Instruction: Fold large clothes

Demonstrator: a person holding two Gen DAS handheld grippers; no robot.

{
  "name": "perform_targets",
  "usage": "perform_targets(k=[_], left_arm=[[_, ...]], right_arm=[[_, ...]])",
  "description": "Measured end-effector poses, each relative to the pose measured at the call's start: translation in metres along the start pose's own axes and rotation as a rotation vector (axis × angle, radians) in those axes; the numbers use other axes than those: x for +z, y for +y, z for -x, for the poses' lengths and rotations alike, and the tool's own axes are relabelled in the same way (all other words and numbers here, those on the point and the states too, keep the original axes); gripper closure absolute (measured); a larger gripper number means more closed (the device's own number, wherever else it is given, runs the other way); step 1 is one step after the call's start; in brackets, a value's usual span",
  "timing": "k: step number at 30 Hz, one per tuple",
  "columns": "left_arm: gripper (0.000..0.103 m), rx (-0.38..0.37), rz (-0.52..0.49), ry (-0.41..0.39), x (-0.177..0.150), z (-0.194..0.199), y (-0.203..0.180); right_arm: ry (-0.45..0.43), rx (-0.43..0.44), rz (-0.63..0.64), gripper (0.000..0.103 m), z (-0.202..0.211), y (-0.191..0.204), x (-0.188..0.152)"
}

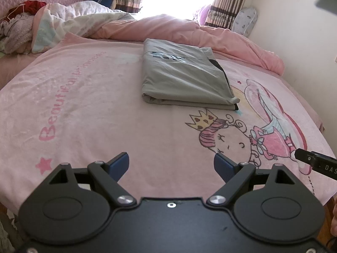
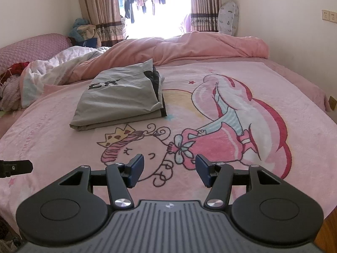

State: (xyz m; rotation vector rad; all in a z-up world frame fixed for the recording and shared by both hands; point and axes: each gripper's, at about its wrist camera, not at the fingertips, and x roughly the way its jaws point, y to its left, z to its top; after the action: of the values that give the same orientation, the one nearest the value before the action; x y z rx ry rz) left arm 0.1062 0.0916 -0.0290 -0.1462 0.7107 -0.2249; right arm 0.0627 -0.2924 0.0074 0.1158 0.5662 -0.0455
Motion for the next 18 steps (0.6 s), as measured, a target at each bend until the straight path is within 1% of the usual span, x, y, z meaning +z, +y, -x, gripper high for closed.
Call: perform_targets(k=[18], left_arm=[[0.014,0.012,0.000,0.008,0.0004,-0.0016,0.0010]], right_arm=[[0.008,-0.007,0.001,0.037,-0.0023,-0.0014,-0.0001]])
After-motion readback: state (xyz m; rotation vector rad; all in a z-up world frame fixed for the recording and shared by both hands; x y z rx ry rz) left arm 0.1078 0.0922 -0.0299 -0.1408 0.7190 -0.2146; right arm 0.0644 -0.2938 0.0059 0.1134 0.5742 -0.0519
